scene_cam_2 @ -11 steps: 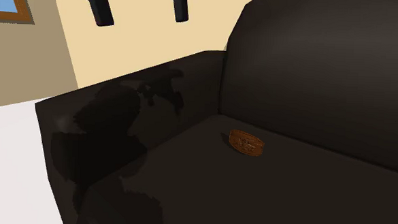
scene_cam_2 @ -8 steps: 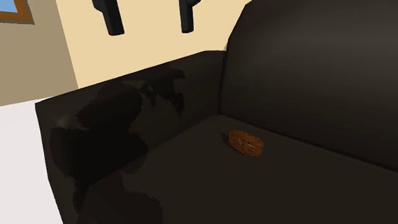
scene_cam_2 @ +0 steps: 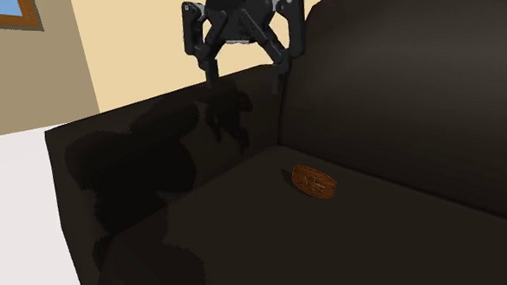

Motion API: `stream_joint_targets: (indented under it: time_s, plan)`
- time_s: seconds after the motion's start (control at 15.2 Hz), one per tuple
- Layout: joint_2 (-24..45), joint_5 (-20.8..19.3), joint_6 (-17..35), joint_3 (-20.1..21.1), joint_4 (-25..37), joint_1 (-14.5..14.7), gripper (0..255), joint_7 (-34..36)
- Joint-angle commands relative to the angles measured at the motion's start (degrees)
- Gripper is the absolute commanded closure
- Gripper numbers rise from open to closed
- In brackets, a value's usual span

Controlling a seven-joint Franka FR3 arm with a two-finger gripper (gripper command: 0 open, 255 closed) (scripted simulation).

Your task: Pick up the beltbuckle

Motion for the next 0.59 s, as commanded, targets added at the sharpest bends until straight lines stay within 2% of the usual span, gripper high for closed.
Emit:
stream_joint_targets:
  time_s: [0.0,0.53]
  plan:
    - [4.4,0.3,2.5,-0.5,1.6,-0.7,0,1.4]
    - [20.5,2.3,10.2,-3.1,8.7,-3.0,0,5.6]
